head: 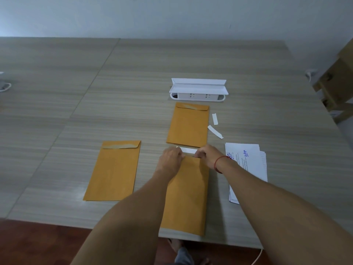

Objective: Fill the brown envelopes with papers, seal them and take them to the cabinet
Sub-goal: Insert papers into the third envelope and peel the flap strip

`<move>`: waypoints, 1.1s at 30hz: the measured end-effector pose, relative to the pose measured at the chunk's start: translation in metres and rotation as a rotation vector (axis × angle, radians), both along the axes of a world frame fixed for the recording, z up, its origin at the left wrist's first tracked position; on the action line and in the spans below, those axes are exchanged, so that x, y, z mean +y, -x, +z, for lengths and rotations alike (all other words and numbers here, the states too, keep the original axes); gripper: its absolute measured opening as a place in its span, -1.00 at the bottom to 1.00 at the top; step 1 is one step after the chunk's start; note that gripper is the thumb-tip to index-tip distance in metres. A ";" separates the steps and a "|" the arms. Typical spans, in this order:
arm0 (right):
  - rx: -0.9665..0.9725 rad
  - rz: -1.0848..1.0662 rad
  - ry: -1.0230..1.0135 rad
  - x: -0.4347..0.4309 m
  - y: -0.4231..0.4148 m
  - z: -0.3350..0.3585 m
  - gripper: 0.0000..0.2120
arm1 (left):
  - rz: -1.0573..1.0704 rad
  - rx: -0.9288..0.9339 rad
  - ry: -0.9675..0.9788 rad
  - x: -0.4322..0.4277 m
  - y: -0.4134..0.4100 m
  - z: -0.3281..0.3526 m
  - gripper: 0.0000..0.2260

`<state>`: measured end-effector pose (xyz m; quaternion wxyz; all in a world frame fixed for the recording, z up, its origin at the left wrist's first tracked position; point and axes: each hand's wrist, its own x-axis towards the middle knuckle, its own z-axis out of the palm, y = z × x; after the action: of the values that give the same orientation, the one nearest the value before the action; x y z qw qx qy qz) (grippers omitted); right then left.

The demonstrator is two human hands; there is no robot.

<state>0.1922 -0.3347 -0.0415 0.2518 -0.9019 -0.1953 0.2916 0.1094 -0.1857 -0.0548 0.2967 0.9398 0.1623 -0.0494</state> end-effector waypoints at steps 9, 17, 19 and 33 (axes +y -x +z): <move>-0.013 -0.051 -0.013 0.001 0.002 0.001 -0.66 | 0.021 -0.021 -0.047 -0.002 0.001 -0.005 -0.84; -0.002 -0.326 -0.068 -0.005 0.008 -0.013 -0.85 | -0.072 0.182 -0.126 0.000 0.006 -0.021 -0.22; 0.035 -0.305 -0.061 -0.004 0.013 -0.019 -0.81 | -0.100 0.273 -0.086 -0.002 0.007 -0.029 -0.15; -0.005 -0.275 -0.004 0.008 0.011 -0.032 -0.81 | -0.069 0.499 -0.169 0.003 0.015 -0.038 -0.03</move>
<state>0.1816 -0.3267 -0.0737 0.2908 -0.9203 -0.0710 0.2518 0.0947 -0.1829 -0.0925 0.1660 0.9249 0.2019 -0.2760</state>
